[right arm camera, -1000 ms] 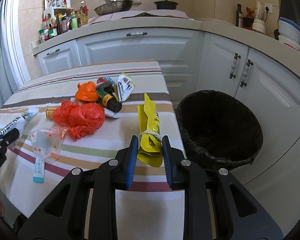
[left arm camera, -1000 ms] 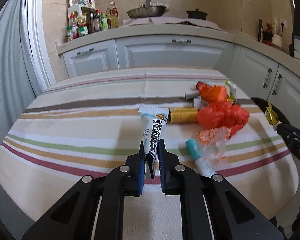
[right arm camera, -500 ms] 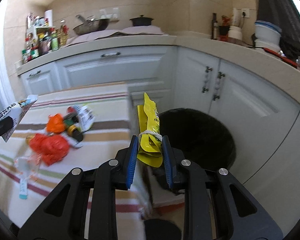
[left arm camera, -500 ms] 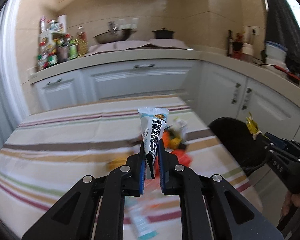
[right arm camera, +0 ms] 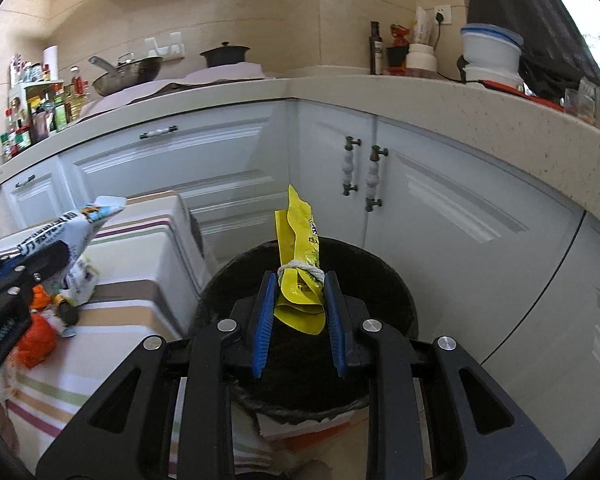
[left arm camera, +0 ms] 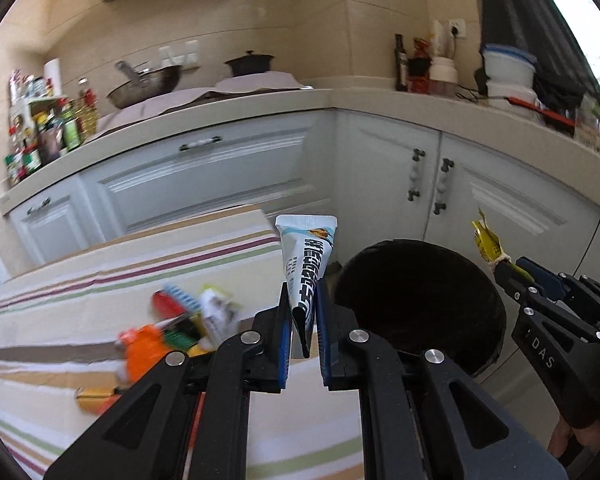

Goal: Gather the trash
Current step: 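Carry both items over the black bin and open the right gripper to drop the wrapper, then open the left gripper to drop the white tube into the bin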

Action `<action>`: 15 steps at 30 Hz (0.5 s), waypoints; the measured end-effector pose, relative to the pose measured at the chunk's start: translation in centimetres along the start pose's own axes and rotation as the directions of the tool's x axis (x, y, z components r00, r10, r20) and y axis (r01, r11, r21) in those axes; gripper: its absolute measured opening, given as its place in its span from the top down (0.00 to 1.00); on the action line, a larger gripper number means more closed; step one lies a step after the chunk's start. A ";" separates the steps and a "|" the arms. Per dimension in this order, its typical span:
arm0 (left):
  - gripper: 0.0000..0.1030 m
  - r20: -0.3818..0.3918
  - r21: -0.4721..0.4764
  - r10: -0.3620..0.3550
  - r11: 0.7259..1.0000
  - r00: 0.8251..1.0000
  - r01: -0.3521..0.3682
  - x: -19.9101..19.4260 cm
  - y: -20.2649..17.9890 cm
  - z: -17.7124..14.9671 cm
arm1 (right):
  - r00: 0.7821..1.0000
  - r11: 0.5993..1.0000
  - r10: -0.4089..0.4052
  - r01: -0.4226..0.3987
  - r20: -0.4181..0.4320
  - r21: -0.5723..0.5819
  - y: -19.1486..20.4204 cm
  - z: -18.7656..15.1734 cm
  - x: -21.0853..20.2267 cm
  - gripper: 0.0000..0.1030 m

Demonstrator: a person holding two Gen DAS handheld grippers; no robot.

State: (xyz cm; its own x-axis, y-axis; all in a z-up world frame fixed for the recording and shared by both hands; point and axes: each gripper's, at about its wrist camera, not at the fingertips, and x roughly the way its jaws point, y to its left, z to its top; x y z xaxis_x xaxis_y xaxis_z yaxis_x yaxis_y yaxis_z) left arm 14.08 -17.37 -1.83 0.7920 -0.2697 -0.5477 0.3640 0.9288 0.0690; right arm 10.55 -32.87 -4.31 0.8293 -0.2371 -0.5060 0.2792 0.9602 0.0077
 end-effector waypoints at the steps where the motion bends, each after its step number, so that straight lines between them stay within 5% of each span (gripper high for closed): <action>1: 0.88 -0.006 0.003 -0.002 1.000 1.000 0.002 0.4 -0.3 0.1 | 1.000 1.000 -0.004 0.004 -0.002 0.002 -0.3 0.0 0.4 0.77; 15: 0.88 -0.122 0.065 0.016 0.998 0.992 -0.008 8.4 -5.4 1.6 | 0.998 0.998 -0.038 0.040 -0.053 0.043 -4.2 0.2 6.6 0.78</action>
State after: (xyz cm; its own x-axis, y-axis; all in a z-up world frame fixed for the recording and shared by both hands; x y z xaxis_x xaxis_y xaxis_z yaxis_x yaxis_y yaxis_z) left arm 19.56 -25.09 -5.45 0.7320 -0.2214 -0.6443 0.3882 0.9127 0.1274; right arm 15.00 -38.48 -7.50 0.7913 -0.2652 -0.5509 0.3329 0.9427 0.0243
